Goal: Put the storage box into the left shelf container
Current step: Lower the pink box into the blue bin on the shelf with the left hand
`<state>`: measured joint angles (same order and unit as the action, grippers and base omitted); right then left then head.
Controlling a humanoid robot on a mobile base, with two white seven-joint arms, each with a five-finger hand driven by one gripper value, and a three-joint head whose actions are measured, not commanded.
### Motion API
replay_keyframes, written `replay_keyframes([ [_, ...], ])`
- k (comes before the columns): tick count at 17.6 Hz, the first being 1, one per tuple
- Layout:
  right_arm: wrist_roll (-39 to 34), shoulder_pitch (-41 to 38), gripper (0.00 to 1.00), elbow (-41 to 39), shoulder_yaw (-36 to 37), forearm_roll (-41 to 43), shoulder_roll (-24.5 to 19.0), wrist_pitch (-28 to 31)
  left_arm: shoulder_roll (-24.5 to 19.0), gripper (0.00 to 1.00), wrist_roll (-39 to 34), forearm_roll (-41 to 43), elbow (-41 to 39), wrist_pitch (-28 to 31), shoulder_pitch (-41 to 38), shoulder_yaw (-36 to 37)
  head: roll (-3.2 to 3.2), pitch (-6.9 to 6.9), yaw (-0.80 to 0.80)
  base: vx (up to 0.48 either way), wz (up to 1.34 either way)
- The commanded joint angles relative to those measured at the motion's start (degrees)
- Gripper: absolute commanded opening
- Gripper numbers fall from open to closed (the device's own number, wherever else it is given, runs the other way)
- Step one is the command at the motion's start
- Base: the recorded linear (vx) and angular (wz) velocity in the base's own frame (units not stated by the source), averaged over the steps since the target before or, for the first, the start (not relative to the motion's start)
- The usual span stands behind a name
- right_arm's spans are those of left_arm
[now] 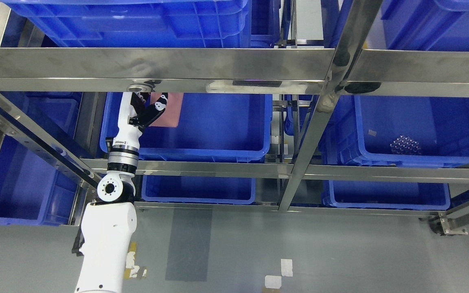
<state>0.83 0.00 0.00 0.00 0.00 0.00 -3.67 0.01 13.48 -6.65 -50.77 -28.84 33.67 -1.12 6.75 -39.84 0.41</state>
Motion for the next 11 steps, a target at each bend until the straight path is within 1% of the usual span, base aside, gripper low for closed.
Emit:
replay_keyframes([
  [1, 0.0, 0.3, 1.0, -1.0, 0.2, 0.1, 1.0, 0.0, -1.0, 0.85, 0.4, -0.3, 11.9, -0.8, 2.2, 0.9, 0.0, 0.0, 0.0, 0.0, 0.0],
  [2, 0.0, 0.3, 1.0, -1.0, 0.2, 0.1, 1.0, 0.0, -1.0, 0.93, 0.4, -0.4, 9.7, -1.0, 0.9, 1.4, 0.0, 0.0, 0.0, 0.0, 0.0],
  [4, 0.0, 0.3, 1.0, -1.0, 0.2, 0.1, 1.0, 0.0, -1.0, 0.99, 0.3, -0.4, 5.3, -0.9, -2.7, 2.9, 0.0, 0.0, 0.0, 0.0, 0.0],
  [5, 0.0, 0.3, 1.0, -1.0, 0.2, 0.1, 1.0, 0.0, -1.0, 0.99, 0.1, -0.4, 3.2, -0.5, -4.4, 4.1, 0.0, 0.0, 0.0, 0.0, 0.0],
  [7, 0.0, 0.3, 1.0, -1.0, 0.2, 0.1, 1.0, 0.0, -1.0, 0.99, 0.1, -0.4, -5.5, 1.0, -8.8, 4.6, 0.0, 0.0, 0.0, 0.0, 0.0],
  [9, 0.0, 0.3, 1.0, -1.0, 0.2, 0.1, 1.0, 0.0, -1.0, 0.99, 0.1, -0.9, -17.1, 1.9, -13.6, 4.8, 0.0, 0.0, 0.0, 0.0, 0.0],
  [11, 0.0, 0.3, 1.0, -1.0, 0.2, 0.1, 1.0, 0.0, -1.0, 0.99, 0.1, -3.6, -26.3, 1.8, -16.6, 4.8, 0.0, 0.0, 0.0, 0.0, 0.0],
])
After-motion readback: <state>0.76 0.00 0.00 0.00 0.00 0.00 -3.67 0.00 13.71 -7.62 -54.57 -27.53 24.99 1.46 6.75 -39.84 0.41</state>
